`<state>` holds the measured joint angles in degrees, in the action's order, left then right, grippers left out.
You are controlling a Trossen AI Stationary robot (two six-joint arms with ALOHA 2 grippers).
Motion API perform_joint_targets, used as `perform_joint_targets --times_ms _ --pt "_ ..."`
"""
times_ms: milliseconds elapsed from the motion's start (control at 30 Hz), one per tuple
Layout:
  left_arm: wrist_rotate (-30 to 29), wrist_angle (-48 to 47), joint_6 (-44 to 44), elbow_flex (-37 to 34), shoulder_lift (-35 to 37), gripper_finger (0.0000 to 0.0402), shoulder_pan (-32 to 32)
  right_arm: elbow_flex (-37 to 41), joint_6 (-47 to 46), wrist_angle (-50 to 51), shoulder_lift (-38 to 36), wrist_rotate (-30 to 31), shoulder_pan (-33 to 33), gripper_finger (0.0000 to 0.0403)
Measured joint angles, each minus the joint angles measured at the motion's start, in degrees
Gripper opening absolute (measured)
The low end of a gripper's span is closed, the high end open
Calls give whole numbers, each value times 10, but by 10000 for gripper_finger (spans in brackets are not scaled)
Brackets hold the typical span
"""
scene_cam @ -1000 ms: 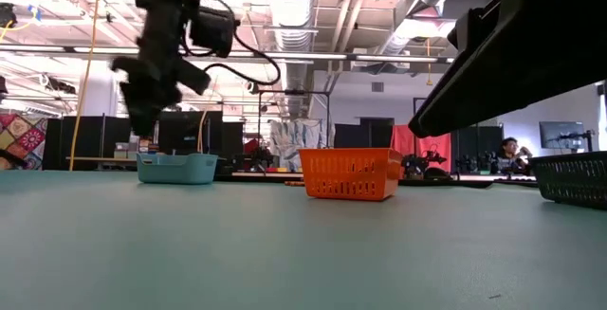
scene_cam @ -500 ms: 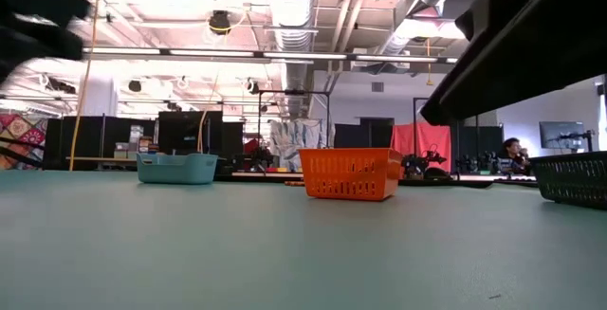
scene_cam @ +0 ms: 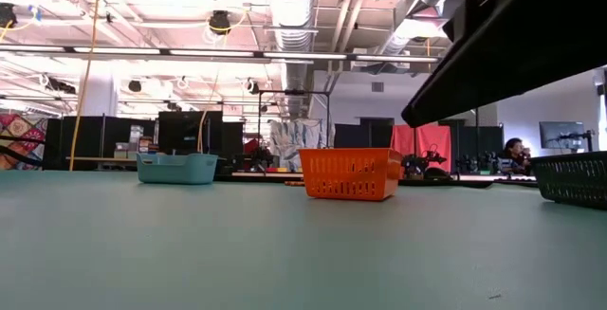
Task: Sort crayons
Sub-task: Put the blue crayon into the blue bin
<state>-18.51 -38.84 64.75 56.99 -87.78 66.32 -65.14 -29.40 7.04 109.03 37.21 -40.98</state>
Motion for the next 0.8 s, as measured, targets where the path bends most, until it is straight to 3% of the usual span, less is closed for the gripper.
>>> perform_joint_targets --times_ms 167,400,800 --pt "33 -34 24 38 -70 181 15 0 -1 -2 0 -5 6 145" --pt "37 -103 24 113 -133 181 18 0 -1 -2 0 -15 10 145" --pt "89 -79 32 113 -189 180 7 0 0 -2 0 -15 8 145"
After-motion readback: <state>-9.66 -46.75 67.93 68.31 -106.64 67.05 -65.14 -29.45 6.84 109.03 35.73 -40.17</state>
